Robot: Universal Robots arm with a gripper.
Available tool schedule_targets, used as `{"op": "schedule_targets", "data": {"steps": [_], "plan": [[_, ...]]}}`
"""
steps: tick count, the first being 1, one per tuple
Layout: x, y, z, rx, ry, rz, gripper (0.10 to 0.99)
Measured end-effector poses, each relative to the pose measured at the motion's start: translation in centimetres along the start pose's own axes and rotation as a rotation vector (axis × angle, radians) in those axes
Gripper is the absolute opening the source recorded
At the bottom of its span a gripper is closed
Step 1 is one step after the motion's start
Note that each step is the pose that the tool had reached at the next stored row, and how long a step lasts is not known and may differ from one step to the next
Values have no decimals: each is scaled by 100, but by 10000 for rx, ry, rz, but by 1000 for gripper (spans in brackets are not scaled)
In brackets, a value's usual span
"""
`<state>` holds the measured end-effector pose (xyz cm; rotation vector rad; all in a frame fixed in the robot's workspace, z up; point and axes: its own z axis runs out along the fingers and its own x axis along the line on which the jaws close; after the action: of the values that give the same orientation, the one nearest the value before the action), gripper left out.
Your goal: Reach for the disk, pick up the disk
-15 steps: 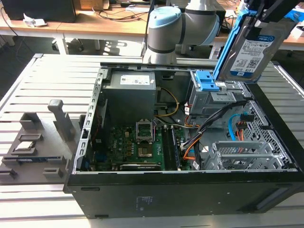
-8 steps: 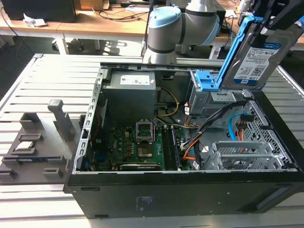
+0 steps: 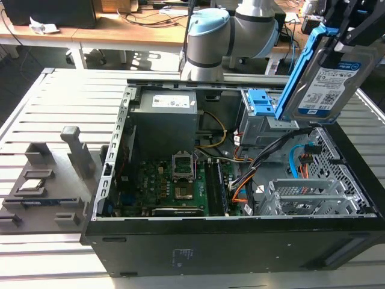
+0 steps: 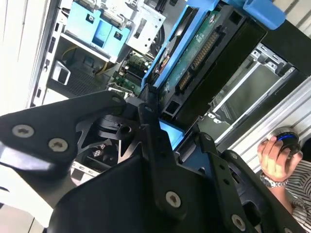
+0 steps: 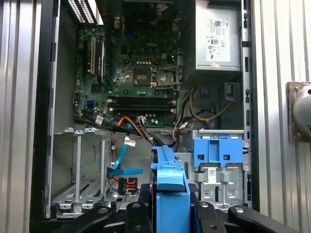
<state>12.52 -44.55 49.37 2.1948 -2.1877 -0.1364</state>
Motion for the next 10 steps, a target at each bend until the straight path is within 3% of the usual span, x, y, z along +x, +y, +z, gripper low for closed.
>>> {"op": "schedule_targets", "data": {"steps": [10], "plan": [[395, 42, -6, 0, 1, 0, 369]]}}
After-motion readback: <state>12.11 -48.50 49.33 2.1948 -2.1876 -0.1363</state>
